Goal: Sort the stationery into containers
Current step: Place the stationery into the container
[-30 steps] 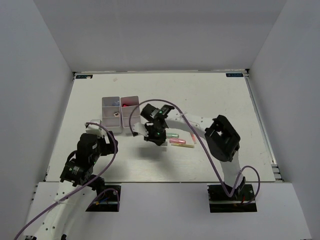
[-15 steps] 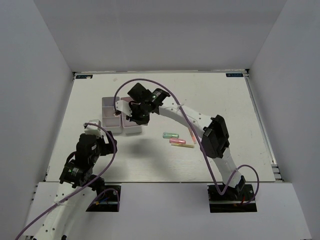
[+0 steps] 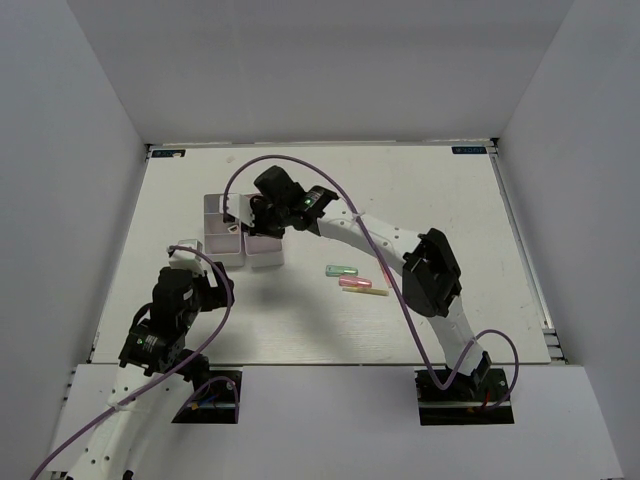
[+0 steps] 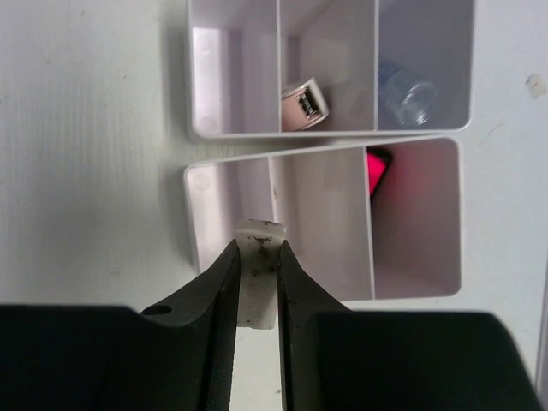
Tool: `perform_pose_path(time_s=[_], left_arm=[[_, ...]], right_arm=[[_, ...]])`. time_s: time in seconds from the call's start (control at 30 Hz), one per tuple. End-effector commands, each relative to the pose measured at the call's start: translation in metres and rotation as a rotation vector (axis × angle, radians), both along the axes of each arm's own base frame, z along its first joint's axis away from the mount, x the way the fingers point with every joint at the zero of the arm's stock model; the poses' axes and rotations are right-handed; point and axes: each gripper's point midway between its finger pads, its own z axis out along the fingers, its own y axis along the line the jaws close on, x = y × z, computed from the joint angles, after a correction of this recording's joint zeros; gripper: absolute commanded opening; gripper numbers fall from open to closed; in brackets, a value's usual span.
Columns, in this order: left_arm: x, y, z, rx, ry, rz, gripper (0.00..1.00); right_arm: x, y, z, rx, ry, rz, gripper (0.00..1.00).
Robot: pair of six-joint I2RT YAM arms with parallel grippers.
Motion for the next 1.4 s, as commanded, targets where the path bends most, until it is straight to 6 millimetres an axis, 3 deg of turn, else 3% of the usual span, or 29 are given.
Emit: perform_pose_path(time_s=[0.0, 0.03, 0.27, 0.5, 0.8, 0.9, 0.93, 0.97, 1.13, 1.2, 1.23, 1.27, 1.3, 1.33, 1.37], left_arm=[[0.002, 0.003, 0.000, 0.013, -0.009, 0.010, 0.94], [0.001, 0.003, -0.001, 0.015, -0.004, 0.009, 0.94], [0.002, 0.004, 0.001, 0.012, -0.014, 0.014, 0.94], [0.002, 0.004, 0.001, 0.016, -0.015, 0.013, 0.94], [0.001, 0.005, 0.000, 0.016, -0.010, 0.017, 0.94], [0.001, 0.005, 0.001, 0.017, -0.015, 0.016, 0.94], [0.001, 0.005, 0.000, 0.017, -0.014, 0.018, 0.94], [0.001, 0.005, 0.000, 0.019, -0.013, 0.019, 0.94], [0.001, 0.005, 0.000, 0.020, -0.013, 0.018, 0.94], [0.001, 0.005, -0.001, 0.020, -0.008, 0.017, 0.94], [0.001, 0.005, -0.001, 0.022, -0.009, 0.018, 0.93], [0.001, 0.005, 0.001, 0.017, -0.019, 0.013, 0.82], [0.001, 0.004, 0.001, 0.015, -0.026, 0.006, 0.72], [0.000, 0.000, 0.002, 0.005, -0.035, -0.016, 0.54], [0.002, -0.002, 0.005, -0.006, -0.053, -0.023, 0.15]], right_arm=[[0.011, 0.016, 0.034, 0.113, -0.094, 0.019, 0.00], [0.009, 0.017, 0.026, 0.102, -0.093, 0.027, 0.00], [0.034, 0.030, 0.025, 0.140, -0.228, 0.014, 0.00], [0.050, 0.029, 0.012, 0.115, -0.301, -0.018, 0.00], [0.047, 0.024, -0.010, 0.073, -0.274, -0.012, 0.00], [0.050, 0.022, -0.011, 0.064, -0.282, -0.026, 0.16], [0.049, 0.023, -0.011, 0.065, -0.280, -0.027, 0.34], [0.050, 0.020, -0.008, 0.069, -0.278, -0.039, 0.43], [0.046, 0.019, 0.005, 0.092, -0.257, -0.052, 0.55], [0.045, 0.018, 0.008, 0.097, -0.246, -0.055, 0.48], [0.045, 0.019, 0.019, 0.120, -0.244, -0.067, 0.42], [0.044, 0.018, 0.022, 0.128, -0.231, -0.078, 0.06], [0.046, 0.016, 0.027, 0.135, -0.227, -0.126, 0.00], [0.046, 0.014, 0.045, 0.165, -0.235, -0.146, 0.00], [0.045, 0.008, 0.045, 0.156, -0.210, -0.171, 0.00]])
